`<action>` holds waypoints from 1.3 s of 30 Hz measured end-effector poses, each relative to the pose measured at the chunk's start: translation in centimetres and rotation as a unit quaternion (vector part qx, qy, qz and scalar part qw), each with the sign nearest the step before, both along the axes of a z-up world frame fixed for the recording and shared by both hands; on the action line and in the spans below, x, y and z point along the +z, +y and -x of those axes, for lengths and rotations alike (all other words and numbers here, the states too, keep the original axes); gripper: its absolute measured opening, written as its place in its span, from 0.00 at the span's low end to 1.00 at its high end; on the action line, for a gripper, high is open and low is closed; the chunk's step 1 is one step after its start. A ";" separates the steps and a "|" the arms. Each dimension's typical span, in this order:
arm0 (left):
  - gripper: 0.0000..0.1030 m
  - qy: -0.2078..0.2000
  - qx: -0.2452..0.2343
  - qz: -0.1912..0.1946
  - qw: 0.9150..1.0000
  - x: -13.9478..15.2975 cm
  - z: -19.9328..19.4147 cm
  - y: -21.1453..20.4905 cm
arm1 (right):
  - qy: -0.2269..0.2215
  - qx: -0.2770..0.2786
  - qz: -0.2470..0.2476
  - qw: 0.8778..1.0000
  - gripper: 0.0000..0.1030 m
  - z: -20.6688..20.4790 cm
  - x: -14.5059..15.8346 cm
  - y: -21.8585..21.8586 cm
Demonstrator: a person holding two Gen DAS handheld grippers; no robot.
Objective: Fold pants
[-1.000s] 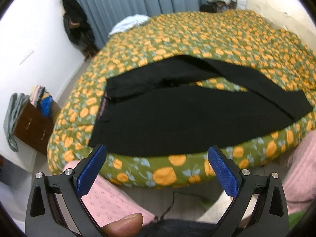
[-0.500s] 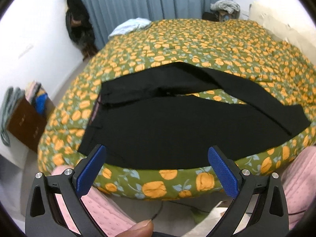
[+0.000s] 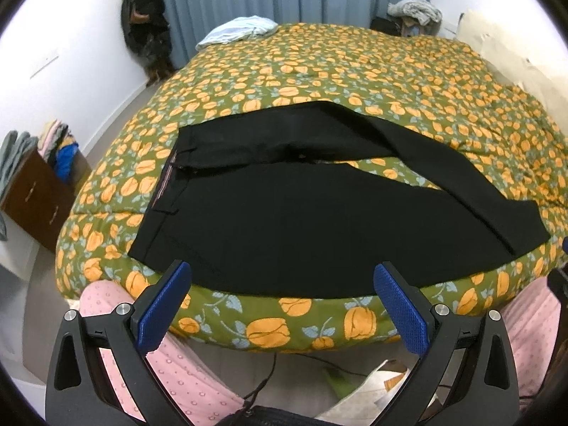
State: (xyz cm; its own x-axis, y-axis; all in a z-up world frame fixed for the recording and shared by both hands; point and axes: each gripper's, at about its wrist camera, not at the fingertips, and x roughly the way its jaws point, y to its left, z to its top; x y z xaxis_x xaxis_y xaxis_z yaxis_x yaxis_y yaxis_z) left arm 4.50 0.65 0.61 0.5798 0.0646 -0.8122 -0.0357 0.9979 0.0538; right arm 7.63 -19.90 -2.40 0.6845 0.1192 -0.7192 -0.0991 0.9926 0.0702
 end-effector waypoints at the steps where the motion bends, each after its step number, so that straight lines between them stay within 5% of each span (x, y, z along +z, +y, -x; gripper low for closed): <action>1: 1.00 0.000 -0.003 -0.002 1.000 0.0 -0.1 -0.2 | 0.002 0.003 -0.004 1.000 1.00 0.0 -0.1 0.0; 15: 1.00 -0.041 -0.025 -0.013 0.999 2.2 -0.2 -1.9 | -0.008 -0.005 -0.017 1.000 1.00 0.1 0.0 -0.9; 20: 1.00 -0.050 -0.024 -0.022 0.998 2.5 0.3 -2.0 | -0.026 -0.056 0.031 0.998 1.00 0.2 -0.3 -3.5; 25: 1.00 -0.035 -0.015 -0.013 0.999 1.6 0.4 -1.4 | 0.009 -0.118 0.035 0.992 1.00 -1.7 -3.1 -9.0; 27: 1.00 -0.032 -0.011 -0.006 0.999 1.5 0.4 -1.1 | 0.026 -0.139 -0.009 0.990 1.00 -2.6 -4.7 -11.9; 29: 1.00 -0.034 -0.008 -0.005 0.999 1.5 0.4 -1.0 | 0.026 -0.151 -0.136 0.979 1.00 -3.2 -6.6 -15.1; 32: 1.00 -0.037 -0.007 -0.010 0.999 1.6 0.6 -1.0 | 0.047 -0.183 -0.312 0.931 1.00 -4.2 -10.5 -18.1; 39: 1.00 -0.031 -0.004 -0.013 0.999 1.4 0.6 -0.8 | 0.072 -0.238 -0.397 0.884 0.96 -6.8 -16.6 -19.4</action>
